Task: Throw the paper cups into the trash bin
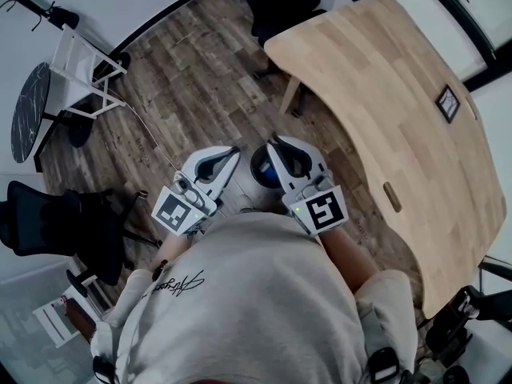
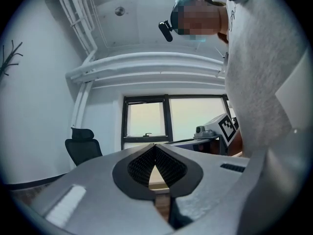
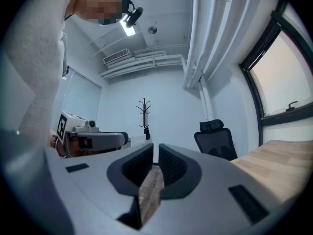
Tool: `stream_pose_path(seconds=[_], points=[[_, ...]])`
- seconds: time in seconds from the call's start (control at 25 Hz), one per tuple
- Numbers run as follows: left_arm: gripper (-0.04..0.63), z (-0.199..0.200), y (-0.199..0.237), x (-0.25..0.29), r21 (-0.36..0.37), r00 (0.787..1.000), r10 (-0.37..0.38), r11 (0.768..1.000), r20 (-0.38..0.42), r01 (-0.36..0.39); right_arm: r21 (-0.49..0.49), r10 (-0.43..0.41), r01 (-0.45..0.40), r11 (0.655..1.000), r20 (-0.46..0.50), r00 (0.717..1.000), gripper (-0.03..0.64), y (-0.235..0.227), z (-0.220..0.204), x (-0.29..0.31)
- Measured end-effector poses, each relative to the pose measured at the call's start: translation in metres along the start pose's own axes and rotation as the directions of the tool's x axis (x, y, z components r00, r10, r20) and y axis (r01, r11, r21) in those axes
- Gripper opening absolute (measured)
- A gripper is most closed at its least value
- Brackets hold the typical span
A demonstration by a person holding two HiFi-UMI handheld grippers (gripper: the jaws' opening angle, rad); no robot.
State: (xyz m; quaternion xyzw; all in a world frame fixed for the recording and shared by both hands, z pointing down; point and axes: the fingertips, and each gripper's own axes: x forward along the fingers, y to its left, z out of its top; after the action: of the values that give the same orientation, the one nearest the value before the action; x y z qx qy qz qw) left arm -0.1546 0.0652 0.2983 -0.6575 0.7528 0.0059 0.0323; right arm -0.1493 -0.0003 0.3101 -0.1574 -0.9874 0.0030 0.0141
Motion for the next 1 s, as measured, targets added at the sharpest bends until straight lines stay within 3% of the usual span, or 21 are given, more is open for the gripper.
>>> stream_pose_path(seconds=[0.24,1.0], points=[[0.003,0.010,-0.002,-0.002,0.032,0.999,-0.019,0.999,0.048,0.018,0.002,-0.021,0.021,1.000,0.031,0.999,0.031,-0.002,0.008,-0.002],[0.003,-0.003,0.007,-0.010,0.011,1.000,0.014,1.000,0.007,-0.014,0.013,-0.059,0.058,0.998,0.056,0.997,0.011,-0.006,0.007,-0.003]])
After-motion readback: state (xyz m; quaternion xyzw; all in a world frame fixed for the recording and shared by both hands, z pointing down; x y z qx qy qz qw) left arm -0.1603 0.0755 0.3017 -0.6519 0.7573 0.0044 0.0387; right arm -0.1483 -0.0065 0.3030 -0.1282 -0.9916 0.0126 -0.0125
